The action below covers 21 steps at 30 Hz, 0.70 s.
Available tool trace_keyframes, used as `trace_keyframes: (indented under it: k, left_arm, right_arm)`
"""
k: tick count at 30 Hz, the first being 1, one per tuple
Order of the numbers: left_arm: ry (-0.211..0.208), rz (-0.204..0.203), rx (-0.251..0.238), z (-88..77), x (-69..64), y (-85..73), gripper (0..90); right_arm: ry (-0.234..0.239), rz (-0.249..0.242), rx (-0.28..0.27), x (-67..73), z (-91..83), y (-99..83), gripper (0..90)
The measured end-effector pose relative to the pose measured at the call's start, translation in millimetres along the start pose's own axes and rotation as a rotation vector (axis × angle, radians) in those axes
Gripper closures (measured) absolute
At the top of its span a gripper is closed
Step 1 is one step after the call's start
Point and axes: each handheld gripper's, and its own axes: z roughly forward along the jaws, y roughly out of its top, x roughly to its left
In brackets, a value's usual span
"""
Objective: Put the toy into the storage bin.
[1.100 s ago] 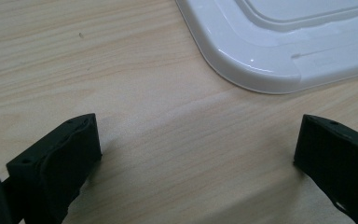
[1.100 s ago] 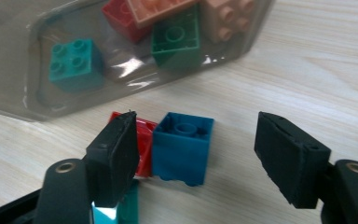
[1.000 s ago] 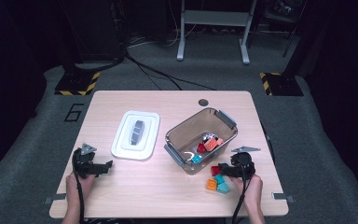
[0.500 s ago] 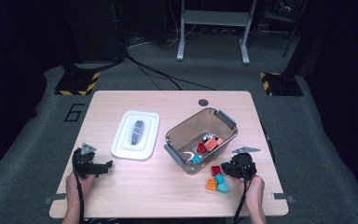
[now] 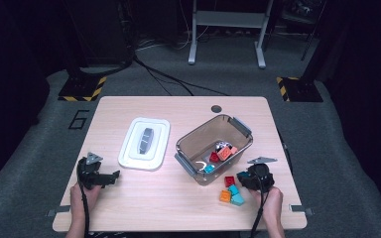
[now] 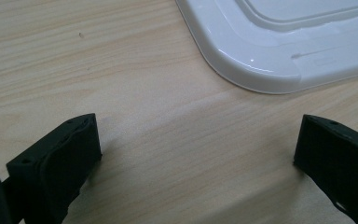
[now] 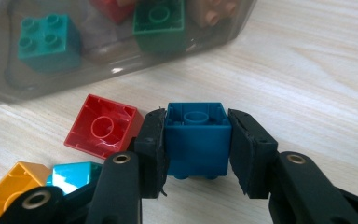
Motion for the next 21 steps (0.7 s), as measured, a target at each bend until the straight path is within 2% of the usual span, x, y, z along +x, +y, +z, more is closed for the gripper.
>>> trace_keyframes:
  k: [1,18,20,21]
  left_arm:
    - [0.001,0.005,0.005,-0.4,0.3,0.0,0.2]
    - [0.001,0.007,0.005,-0.5,0.3,-0.1,0.3]
    - [0.0,0.008,0.006,-0.5,0.3,-0.1,0.3]
    - [0.0,0.007,0.006,-0.5,0.3,-0.1,0.3]
  right_arm:
    - [0.002,0.016,-0.001,-0.1,-2.0,0.0,58.9]
    - [0.005,0.026,-0.06,-15.1,-27.0,11.1,58.8]
    - [0.011,0.043,-0.064,-16.0,-31.1,13.1,58.9]
    - [0.011,0.024,-0.072,-18.1,-32.6,14.0,58.8]
